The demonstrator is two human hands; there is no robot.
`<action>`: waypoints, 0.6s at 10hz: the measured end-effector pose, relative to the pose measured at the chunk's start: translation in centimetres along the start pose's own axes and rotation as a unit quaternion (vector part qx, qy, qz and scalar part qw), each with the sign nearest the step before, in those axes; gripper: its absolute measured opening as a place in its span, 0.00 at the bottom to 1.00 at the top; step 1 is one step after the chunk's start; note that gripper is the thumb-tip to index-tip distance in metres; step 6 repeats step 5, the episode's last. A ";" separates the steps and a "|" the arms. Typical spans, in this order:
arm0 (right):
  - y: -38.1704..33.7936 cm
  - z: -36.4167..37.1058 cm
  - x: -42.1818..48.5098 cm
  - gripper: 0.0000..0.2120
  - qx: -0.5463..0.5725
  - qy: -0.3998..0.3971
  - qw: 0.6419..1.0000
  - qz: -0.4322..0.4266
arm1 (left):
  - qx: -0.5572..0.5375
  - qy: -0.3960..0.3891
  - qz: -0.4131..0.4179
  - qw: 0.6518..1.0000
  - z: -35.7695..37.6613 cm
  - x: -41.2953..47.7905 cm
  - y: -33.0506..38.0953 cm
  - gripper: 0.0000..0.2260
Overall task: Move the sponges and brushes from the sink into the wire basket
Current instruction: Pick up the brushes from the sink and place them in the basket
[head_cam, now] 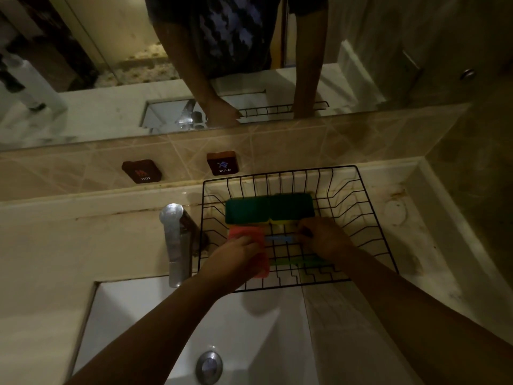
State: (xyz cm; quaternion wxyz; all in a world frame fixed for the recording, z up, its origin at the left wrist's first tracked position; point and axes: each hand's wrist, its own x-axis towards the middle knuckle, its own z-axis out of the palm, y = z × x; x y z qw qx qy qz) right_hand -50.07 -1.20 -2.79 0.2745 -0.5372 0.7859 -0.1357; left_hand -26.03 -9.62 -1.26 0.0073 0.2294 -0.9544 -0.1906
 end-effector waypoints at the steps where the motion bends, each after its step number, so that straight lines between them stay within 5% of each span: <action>1: 0.4 -0.5 -0.4 0.05 0.016 0.011 1.000 -0.007 | -0.011 0.004 -0.001 1.000 -0.3 -0.1 0.2 0.18; 6: -1.0 -3.1 -3.3 0.02 0.039 0.035 0.997 -0.049 | -0.157 0.060 0.029 0.985 -3.2 -2.5 2.6 0.12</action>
